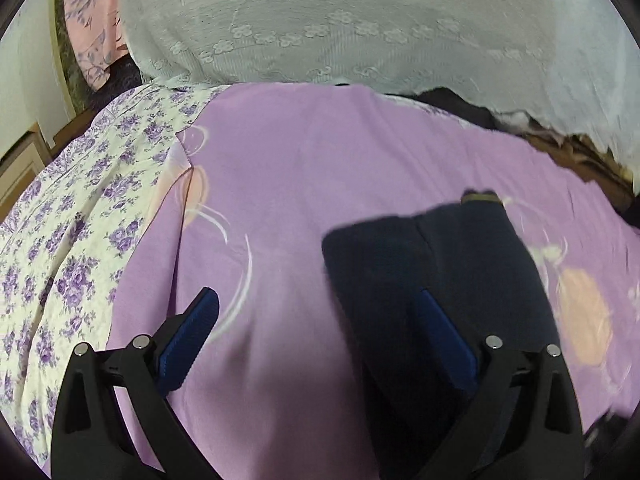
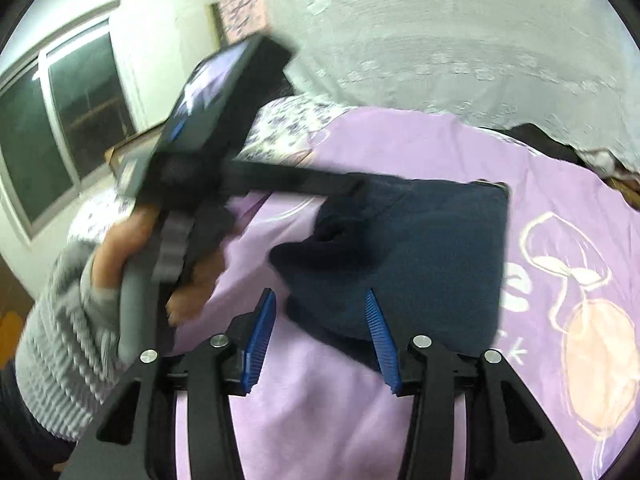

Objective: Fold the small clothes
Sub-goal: 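Open the right tool and release the folded corner onto the bundle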

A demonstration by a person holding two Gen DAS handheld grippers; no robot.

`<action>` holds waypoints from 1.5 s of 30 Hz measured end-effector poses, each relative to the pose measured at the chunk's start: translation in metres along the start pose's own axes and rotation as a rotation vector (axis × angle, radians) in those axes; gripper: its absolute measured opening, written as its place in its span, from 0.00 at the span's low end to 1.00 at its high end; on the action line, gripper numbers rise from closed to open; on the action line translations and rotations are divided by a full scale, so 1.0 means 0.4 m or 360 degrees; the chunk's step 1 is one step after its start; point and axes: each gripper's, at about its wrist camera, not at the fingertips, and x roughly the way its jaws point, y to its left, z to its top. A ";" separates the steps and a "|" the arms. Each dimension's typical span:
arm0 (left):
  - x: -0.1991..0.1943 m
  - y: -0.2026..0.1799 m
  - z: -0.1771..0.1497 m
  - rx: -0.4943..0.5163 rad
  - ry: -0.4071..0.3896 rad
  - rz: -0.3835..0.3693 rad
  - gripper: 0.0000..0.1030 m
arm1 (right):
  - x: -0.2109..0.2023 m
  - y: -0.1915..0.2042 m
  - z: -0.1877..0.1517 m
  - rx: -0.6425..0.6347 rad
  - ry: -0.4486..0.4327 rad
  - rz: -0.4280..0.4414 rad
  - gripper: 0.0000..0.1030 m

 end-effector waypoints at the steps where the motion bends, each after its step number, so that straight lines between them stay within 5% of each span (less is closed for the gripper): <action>1: -0.003 -0.002 -0.011 0.0008 0.0004 -0.0001 0.95 | -0.008 -0.021 0.002 0.0047 -0.0009 0.0021 0.45; 4: -0.008 0.001 -0.054 0.0040 0.0019 0.0046 0.95 | -0.016 -0.063 0.002 0.0184 -0.0024 0.0096 0.42; 13: 0.001 0.021 -0.129 -0.0024 0.0027 0.0137 0.96 | 0.067 -0.060 -0.029 0.0124 0.0075 -0.0070 0.20; 20: -0.010 -0.024 -0.153 0.0094 -0.0100 0.0316 0.96 | 0.082 -0.073 -0.065 0.0137 0.0099 -0.0070 0.20; 32: -0.021 -0.024 -0.147 0.0094 -0.0121 0.0304 0.96 | 0.054 -0.074 -0.058 0.0157 0.0062 -0.0061 0.19; 45: -0.048 -0.036 -0.119 0.0079 -0.0189 0.0311 0.96 | 0.072 -0.131 0.052 0.0203 -0.0020 -0.0126 0.20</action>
